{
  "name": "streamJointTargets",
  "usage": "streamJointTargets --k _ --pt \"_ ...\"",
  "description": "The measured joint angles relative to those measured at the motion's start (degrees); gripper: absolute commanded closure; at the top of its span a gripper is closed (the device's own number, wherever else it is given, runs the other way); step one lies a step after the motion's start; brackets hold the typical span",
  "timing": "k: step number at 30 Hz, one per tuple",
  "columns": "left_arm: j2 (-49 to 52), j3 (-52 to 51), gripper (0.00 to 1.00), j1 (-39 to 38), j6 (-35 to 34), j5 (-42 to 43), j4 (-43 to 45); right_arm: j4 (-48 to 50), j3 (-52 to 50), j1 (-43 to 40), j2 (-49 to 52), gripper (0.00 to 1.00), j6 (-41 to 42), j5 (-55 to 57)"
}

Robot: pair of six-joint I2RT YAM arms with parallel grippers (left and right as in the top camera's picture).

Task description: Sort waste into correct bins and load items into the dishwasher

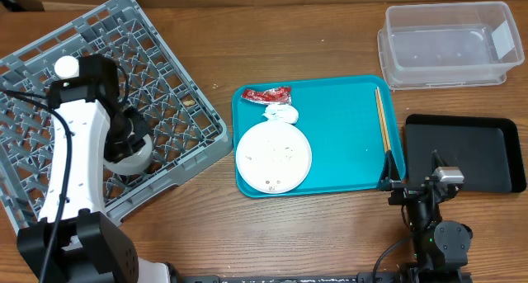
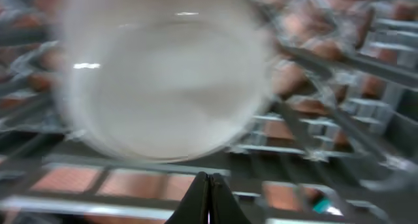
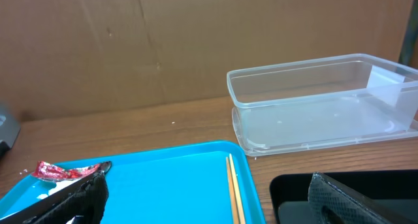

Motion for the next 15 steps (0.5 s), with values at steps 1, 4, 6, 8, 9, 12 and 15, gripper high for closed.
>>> streamJointTargets --k 1,4,6,8,9,12,15 --pt "0.0 0.0 0.96 -0.5 1.0 1.7 0.9 0.0 0.0 0.0 0.0 0.0 0.0 0.0" --pt "-1.0 -0.1 0.95 -2.6 3.2 6.6 3.8 0.0 0.0 0.0 0.0 0.0 0.0 0.0" --pt "-2.5 -0.2 0.79 -4.8 4.2 9.1 5.9 0.0 0.0 0.0 0.0 0.0 0.0 0.0" --pt "-3.8 -0.2 0.47 -7.0 4.5 10.8 7.6 0.0 0.0 0.0 0.0 0.0 0.0 0.0" --pt "-4.3 -0.2 0.16 -8.1 4.7 11.4 8.2 0.0 0.0 0.0 0.0 0.0 0.0 0.0" --pt "-4.7 -0.2 0.01 -13.0 4.8 13.2 9.6 0.0 0.0 0.0 0.0 0.0 0.0 0.0" --pt "-4.3 -0.2 0.01 -18.1 4.6 13.2 11.7 0.0 0.0 0.0 0.0 0.0 0.0 0.0"
